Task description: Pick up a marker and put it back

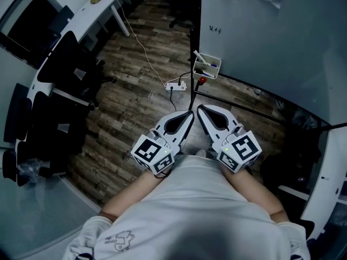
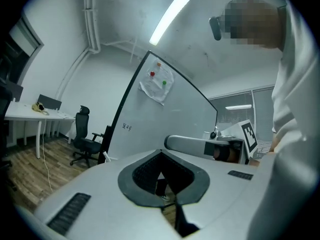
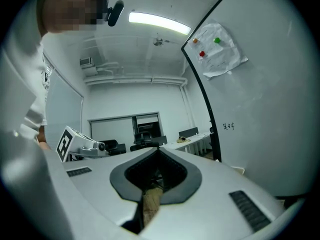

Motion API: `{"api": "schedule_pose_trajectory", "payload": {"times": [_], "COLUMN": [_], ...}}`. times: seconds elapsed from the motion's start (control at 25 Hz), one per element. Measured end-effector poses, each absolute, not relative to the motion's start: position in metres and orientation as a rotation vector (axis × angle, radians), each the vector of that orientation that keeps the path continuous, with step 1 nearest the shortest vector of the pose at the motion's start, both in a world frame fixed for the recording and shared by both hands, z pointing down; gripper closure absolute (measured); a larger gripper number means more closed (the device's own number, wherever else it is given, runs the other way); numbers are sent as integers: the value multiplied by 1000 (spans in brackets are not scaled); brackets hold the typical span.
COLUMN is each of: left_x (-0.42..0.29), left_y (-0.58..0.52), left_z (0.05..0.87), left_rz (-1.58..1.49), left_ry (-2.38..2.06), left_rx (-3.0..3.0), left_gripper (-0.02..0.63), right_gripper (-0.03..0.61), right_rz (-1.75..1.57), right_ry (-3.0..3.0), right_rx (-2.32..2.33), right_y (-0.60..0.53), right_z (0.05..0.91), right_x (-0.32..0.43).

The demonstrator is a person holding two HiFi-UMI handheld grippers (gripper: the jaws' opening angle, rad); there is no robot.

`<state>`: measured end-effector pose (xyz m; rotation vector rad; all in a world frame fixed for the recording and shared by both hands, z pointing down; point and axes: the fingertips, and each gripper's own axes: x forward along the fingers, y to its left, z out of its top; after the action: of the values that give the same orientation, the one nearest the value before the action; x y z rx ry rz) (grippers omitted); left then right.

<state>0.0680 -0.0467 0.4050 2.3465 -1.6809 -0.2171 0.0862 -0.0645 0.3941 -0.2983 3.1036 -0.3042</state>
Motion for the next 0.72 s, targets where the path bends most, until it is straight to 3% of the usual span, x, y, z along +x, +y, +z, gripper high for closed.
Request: {"api": "schedule_pose_trajectory", "payload": {"times": [0.72], "left_x": [12], "left_y": [-103], "left_z": [415], "left_rz": [-194], "left_ry": [-1505], "left_rx": [2415], "left_gripper": [609], "right_gripper": [565], "right_rz": [-337], "right_ry": [3110], "right_rx": [-532], "right_y": [-120], "right_z": [410], "right_x": [34]}}
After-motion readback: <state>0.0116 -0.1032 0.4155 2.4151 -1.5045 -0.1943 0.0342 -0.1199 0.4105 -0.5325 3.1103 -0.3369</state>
